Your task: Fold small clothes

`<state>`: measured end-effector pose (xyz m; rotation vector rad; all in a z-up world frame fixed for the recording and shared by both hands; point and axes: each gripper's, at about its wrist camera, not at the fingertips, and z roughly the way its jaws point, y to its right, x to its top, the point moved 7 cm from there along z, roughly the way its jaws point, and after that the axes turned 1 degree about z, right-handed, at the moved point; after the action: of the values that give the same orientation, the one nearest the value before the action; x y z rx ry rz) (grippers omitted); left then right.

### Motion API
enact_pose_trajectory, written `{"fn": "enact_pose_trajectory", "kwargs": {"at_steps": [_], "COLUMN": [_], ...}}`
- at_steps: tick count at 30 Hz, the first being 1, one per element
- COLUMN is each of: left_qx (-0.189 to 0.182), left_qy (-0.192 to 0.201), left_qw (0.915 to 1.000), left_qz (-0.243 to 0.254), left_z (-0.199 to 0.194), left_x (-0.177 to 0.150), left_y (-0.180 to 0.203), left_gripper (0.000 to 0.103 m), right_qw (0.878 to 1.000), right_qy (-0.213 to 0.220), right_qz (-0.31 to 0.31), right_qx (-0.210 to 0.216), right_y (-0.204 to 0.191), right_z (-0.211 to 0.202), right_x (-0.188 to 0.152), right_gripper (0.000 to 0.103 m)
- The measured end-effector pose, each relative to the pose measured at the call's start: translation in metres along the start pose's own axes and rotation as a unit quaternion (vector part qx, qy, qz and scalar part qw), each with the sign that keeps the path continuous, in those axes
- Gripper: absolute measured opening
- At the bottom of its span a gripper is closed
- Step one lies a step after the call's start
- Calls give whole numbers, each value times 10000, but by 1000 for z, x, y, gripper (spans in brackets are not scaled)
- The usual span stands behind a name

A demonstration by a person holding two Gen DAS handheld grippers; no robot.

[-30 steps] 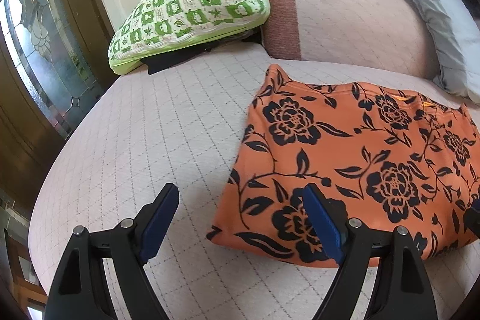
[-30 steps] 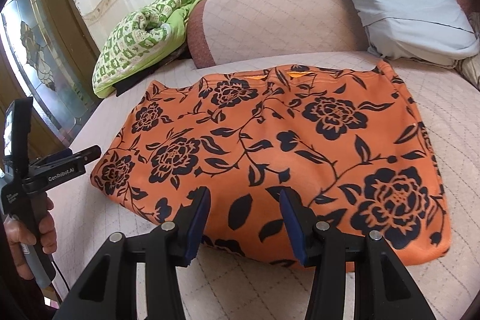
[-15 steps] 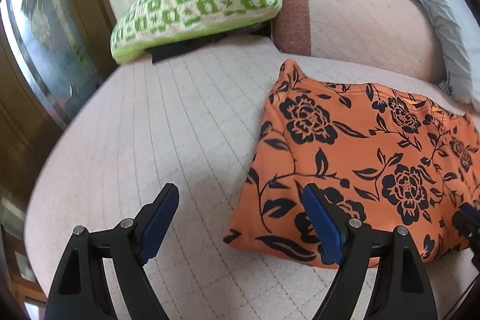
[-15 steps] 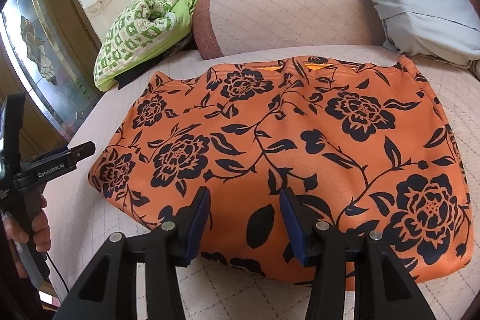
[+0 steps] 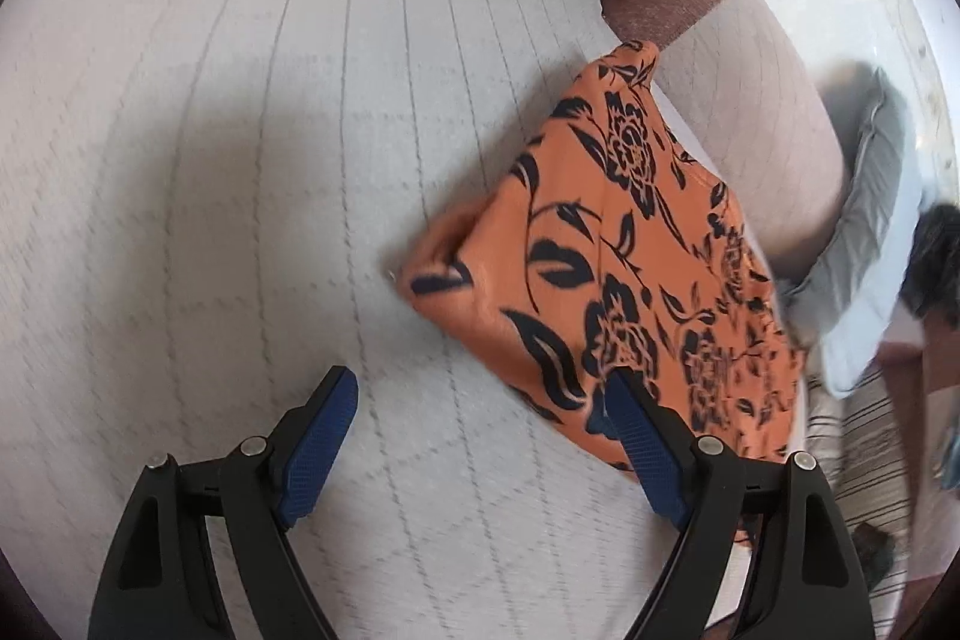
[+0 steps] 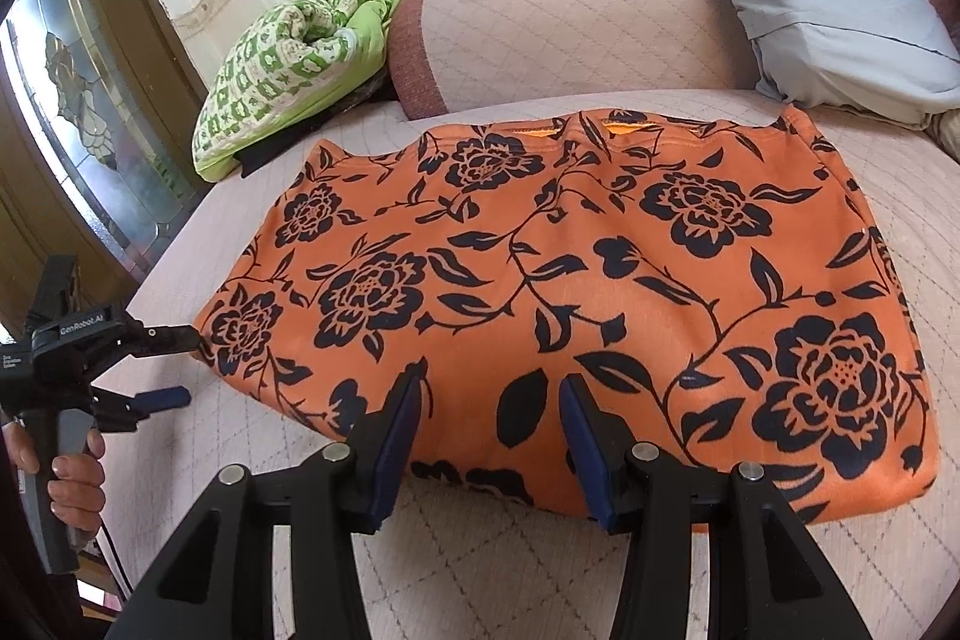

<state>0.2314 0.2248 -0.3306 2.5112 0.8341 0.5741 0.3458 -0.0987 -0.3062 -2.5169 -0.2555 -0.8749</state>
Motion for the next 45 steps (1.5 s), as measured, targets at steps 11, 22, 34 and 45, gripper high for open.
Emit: {"fn": "enact_pose_trajectory", "kwargs": {"at_steps": [11,22,34,45], "left_qx": [-343,-654,-776,227], "left_qy": [183,626,932,1196], "left_qw": [9992,9959,9926,9864], "left_qz": [-123,-85,-42,1106], "left_z": [23,41,72,81], "left_x": [9,37,51,64], "left_y": [30,51,81,103], "left_gripper": [91,85,81,24], "right_qw": [10000,9998,9994,9978], "right_qy": [-25,6,75,94], "right_qz": [35,168,345,659], "right_qx": [-44,-61,2,-8], "right_y": [11,29,44,67], "right_z": [4,5,8,13], "right_x": [3,14,28,30], "right_gripper": [52,52,52,52]}}
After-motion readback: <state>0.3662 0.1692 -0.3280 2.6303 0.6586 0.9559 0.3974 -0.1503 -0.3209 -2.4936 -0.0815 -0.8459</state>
